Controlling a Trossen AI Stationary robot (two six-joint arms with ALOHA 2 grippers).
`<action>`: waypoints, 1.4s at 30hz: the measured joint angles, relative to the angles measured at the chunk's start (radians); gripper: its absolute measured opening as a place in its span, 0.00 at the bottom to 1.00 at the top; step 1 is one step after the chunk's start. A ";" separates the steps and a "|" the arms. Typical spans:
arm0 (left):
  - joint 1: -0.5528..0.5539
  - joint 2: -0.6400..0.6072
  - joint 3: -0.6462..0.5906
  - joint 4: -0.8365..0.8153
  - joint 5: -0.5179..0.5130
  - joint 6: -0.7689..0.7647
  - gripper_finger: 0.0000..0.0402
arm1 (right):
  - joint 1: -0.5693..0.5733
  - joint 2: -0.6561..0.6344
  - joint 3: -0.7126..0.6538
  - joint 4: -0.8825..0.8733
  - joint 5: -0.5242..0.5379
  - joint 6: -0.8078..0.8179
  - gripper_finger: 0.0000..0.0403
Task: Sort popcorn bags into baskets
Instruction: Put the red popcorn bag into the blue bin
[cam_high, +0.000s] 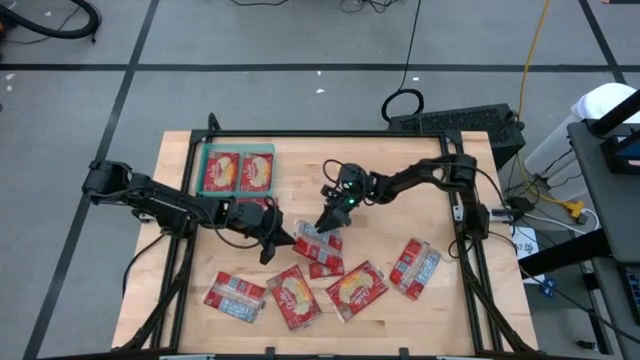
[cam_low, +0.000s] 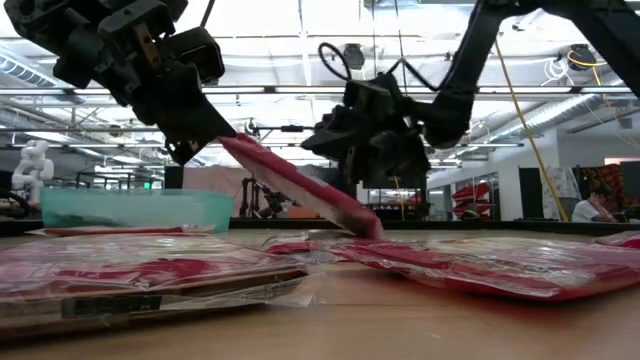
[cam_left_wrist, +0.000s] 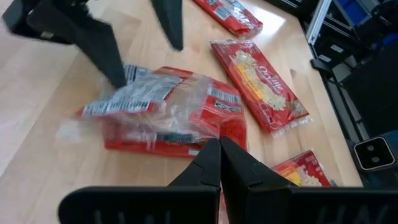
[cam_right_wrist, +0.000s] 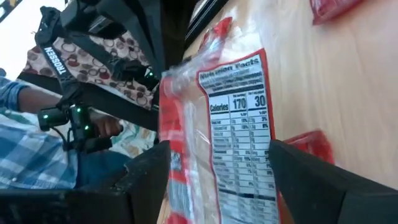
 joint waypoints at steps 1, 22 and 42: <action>0.000 0.000 0.000 0.000 0.000 0.003 0.00 | 0.001 0.009 0.017 -0.002 0.002 0.000 0.64; 0.038 0.000 0.000 0.005 -0.005 0.072 0.00 | 0.039 0.005 0.101 -0.260 0.051 -0.167 0.62; 0.222 -0.160 0.001 -0.040 0.029 -0.387 0.22 | 0.011 -0.225 0.100 -0.254 0.043 0.094 0.04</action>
